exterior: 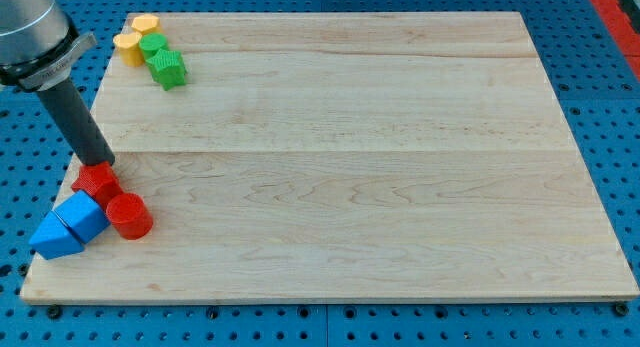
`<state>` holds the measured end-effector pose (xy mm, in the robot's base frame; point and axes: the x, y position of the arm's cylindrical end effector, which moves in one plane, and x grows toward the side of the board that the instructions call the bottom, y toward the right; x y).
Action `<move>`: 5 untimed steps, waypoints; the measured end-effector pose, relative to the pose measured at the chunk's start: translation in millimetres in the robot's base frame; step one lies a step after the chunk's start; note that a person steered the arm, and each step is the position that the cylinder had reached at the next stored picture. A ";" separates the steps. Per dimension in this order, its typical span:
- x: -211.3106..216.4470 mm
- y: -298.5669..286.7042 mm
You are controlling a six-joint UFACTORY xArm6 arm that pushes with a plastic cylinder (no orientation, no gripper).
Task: Move the group of blocks up and right a bit
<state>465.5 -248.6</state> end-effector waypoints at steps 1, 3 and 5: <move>0.0 0.0; 1.0 -1.2; -14.4 -54.9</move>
<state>451.1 -303.4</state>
